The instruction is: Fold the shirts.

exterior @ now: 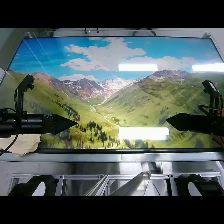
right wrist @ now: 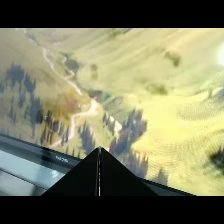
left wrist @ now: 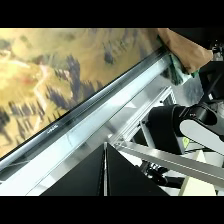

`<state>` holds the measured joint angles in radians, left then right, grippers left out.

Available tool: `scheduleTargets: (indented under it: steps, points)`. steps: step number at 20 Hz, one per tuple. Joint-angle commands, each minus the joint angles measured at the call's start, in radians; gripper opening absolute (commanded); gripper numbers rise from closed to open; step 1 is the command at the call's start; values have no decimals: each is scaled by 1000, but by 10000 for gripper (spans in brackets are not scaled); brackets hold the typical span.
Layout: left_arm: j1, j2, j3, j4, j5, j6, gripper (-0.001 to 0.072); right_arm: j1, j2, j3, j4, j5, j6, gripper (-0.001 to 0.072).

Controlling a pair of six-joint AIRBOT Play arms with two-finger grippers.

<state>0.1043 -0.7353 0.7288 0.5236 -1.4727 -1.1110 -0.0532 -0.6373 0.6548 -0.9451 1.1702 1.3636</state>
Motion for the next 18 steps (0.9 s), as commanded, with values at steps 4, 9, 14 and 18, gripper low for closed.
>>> scheduleTargets:
  steps: [4, 9, 14, 18]
  points:
    - [0, 1, 0, 0, 0, -1, 27, 1, 1, 0, 0, 0, 1, 13]
    - [76, -30, 115, 211, -41, -175, 394, 1, 0, 0, 0, 0, 1, 13]
    - [359, -162, 419, 855, 13, -378, 720, 1, 1, 0, 0, 0, 0, 14]
    - [660, -292, 411, 884, 48, -454, 720, -1, 0, 0, 0, 0, 1, 13]
